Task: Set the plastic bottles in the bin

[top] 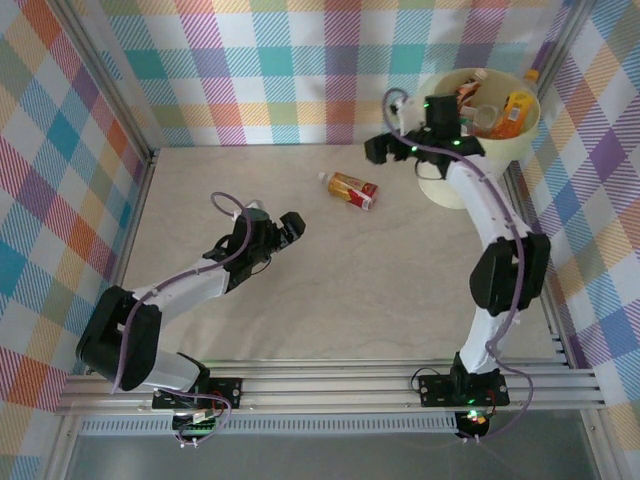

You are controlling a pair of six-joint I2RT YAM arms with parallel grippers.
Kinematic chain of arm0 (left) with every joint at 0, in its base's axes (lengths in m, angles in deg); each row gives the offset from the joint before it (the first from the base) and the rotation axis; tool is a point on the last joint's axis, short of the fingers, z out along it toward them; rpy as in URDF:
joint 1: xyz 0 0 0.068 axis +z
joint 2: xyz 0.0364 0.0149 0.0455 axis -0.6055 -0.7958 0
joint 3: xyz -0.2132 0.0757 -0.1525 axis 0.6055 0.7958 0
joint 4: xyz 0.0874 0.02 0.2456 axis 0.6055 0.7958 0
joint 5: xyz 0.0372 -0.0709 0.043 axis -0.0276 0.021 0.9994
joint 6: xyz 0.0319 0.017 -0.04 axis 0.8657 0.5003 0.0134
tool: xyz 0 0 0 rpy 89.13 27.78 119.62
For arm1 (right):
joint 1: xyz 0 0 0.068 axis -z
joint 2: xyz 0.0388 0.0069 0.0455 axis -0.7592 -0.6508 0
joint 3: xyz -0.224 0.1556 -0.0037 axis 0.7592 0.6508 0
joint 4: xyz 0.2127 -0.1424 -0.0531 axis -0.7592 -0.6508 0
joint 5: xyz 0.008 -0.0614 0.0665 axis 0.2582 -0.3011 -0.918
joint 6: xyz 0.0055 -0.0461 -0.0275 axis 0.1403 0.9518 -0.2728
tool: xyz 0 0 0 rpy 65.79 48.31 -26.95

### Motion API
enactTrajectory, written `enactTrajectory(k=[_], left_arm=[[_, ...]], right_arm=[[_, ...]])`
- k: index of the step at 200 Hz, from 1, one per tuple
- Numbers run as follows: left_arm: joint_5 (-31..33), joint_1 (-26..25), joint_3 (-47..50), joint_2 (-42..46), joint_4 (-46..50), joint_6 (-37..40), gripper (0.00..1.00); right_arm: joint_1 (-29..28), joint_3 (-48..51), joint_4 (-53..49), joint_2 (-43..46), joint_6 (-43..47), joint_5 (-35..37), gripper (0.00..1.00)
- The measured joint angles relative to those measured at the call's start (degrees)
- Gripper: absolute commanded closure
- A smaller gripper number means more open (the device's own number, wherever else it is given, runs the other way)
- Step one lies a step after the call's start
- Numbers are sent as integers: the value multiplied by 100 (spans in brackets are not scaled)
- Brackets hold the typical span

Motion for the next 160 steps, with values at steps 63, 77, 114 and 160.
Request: enactTrajectory(k=[63, 77, 114, 160], left_arm=[[308, 9, 11, 256, 378, -190, 0], [341, 9, 11, 258, 393, -214, 0], [380, 9, 22, 258, 496, -234, 0], [380, 9, 33, 258, 509, -245, 0]], right_arm=[[-555, -730, -273, -1843, 1661, 522, 0], [-651, -1117, -459, -2262, 1978, 728, 0], [-850, -2273, -1003, -3211, 2479, 1416, 0], [-1040, -3314, -1716, -3943, 2575, 1692, 0]])
